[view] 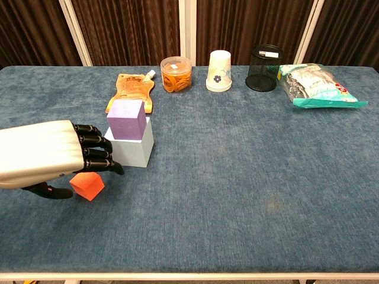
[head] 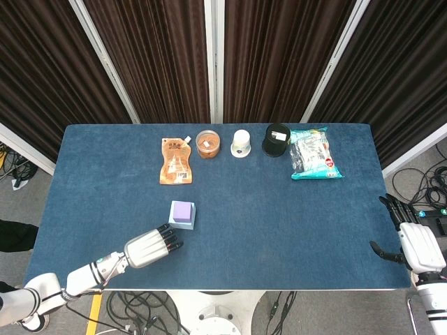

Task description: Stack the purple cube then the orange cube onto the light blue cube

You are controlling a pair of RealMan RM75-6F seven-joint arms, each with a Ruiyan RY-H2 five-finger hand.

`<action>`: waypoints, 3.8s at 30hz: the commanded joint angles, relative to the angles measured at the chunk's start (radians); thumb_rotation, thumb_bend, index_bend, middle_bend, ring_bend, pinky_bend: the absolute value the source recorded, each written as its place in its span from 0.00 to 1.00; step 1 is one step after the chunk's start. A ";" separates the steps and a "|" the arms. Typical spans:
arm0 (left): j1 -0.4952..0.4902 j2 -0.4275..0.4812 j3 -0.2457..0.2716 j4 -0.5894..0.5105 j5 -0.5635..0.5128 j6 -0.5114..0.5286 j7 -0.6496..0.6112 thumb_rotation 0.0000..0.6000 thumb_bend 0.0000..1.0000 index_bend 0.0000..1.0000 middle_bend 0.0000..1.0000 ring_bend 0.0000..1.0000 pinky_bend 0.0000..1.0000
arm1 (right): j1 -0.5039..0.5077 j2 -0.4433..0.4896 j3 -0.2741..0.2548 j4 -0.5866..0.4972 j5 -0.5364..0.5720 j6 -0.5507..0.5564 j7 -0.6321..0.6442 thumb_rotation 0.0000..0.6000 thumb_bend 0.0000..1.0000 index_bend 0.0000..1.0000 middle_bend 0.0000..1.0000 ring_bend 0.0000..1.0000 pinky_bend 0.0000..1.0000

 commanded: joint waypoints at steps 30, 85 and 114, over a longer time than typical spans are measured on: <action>0.017 -0.034 0.011 0.042 -0.032 0.025 -0.041 1.00 0.34 0.36 0.58 0.33 0.34 | 0.003 -0.001 0.004 0.002 0.012 -0.005 -0.002 1.00 0.18 0.00 0.01 0.00 0.00; -0.127 0.211 -0.335 -0.813 -0.905 -0.183 0.798 1.00 0.34 0.40 0.59 0.35 0.32 | 0.002 -0.007 0.005 -0.001 0.014 0.001 -0.020 1.00 0.18 0.00 0.01 0.00 0.00; -0.252 0.149 -0.307 -0.826 -1.021 -0.160 0.864 1.00 0.34 0.40 0.59 0.35 0.32 | 0.003 -0.001 0.007 0.005 0.021 -0.006 0.000 1.00 0.18 0.00 0.01 0.00 0.00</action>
